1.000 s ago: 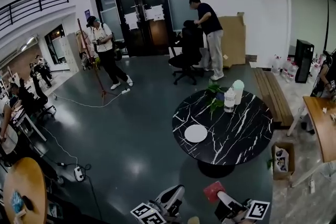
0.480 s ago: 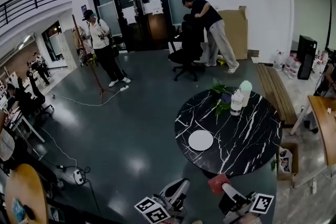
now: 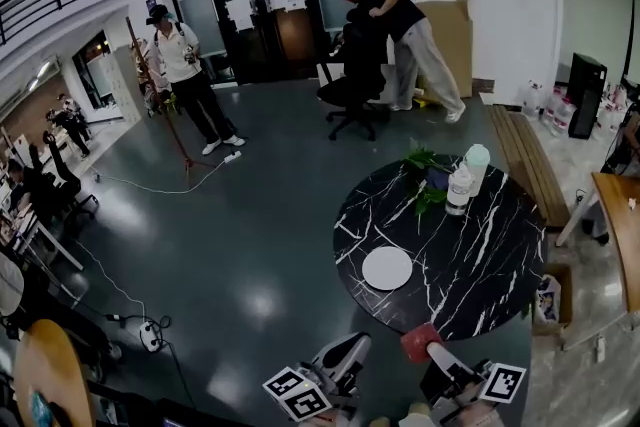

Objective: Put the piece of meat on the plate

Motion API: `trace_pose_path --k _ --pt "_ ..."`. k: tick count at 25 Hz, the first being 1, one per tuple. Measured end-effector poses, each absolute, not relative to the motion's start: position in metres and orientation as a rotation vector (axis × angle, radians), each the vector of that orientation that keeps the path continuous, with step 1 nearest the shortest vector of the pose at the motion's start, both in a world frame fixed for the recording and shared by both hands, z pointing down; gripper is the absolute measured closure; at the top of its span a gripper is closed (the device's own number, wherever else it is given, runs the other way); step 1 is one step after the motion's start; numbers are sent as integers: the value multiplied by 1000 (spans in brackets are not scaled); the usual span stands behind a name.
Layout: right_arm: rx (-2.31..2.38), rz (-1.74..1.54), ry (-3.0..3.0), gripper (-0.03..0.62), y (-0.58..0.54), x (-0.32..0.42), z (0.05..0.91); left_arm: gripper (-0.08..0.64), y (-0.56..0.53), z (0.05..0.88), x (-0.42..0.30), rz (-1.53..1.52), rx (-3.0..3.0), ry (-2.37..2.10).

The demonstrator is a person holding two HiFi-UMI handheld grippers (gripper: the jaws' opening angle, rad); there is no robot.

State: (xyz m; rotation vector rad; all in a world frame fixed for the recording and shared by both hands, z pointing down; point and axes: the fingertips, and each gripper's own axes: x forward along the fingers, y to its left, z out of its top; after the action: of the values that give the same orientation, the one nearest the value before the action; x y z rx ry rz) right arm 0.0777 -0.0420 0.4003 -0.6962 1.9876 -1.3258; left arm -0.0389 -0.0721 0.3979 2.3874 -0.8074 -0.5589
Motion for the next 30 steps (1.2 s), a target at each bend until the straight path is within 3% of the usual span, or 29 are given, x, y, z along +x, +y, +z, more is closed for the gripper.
trace_pose_path --k 30 --pt "-827 -1678 2006 506 -277 77 531 552 -290 517 -30 -438 2255 -932"
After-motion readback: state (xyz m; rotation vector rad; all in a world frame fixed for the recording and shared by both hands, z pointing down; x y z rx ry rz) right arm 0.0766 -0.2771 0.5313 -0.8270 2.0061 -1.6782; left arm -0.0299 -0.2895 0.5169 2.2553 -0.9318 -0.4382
